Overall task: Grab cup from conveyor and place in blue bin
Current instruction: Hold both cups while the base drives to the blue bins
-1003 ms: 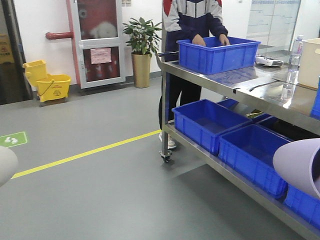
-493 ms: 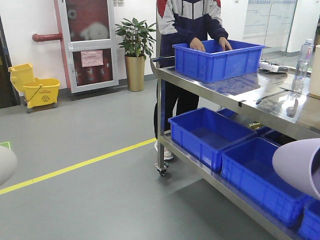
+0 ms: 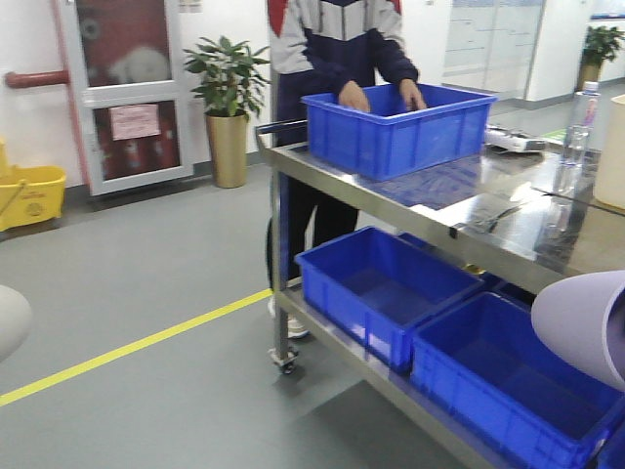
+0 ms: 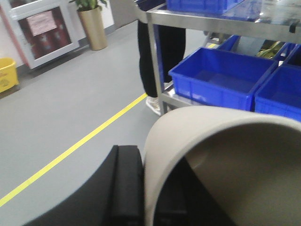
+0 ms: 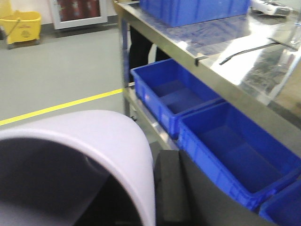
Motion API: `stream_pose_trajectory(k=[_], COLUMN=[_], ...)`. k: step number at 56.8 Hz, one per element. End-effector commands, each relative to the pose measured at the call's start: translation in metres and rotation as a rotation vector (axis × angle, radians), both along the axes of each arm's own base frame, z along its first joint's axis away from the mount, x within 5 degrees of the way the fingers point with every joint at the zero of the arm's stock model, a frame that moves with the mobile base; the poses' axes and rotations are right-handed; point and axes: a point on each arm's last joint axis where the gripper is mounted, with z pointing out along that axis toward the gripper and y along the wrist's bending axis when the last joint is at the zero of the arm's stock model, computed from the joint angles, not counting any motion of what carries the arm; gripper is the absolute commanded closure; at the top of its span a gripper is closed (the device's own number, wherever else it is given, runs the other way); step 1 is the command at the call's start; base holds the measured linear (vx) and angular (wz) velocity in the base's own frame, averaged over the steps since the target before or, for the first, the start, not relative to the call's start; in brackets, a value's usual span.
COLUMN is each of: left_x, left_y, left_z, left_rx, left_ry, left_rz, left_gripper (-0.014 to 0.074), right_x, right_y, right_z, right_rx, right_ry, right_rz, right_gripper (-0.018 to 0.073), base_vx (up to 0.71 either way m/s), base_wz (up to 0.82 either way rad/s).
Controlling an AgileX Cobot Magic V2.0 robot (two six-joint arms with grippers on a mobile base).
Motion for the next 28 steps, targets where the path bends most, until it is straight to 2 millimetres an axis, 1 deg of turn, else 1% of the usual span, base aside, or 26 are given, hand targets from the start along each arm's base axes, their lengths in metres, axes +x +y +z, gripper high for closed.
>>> stream_pose_trajectory(k=[1,13,28], left_x=[-0.0007,-0.0007,-0.0007], left_y=[0.0004,0.0004,0.0004], left_z=[0.0173,0.0173,0.0173], left_rx=[-0.023,-0.023,-0.023], left_ry=[-0.111,-0.111,-0.111], left_rz=[0.007,0.007,0.007], left_gripper=[0.0603,0.0603,0.0603], right_x=[-0.0002,-0.0002,-0.0002], right_y=[0.0,0.0,0.0], right_z=[0.0183,0.0183,0.0183], right_rx=[0.013,0.013,0.013], right_ry=[-0.12,-0.12,-0.12], right_rz=[0.003,0.003,0.003], right_gripper=[0.0568,0.0568,0.0568], base_vx=[0.36,0.35,0.32], base_wz=[-0.36,-0.46,-0.61])
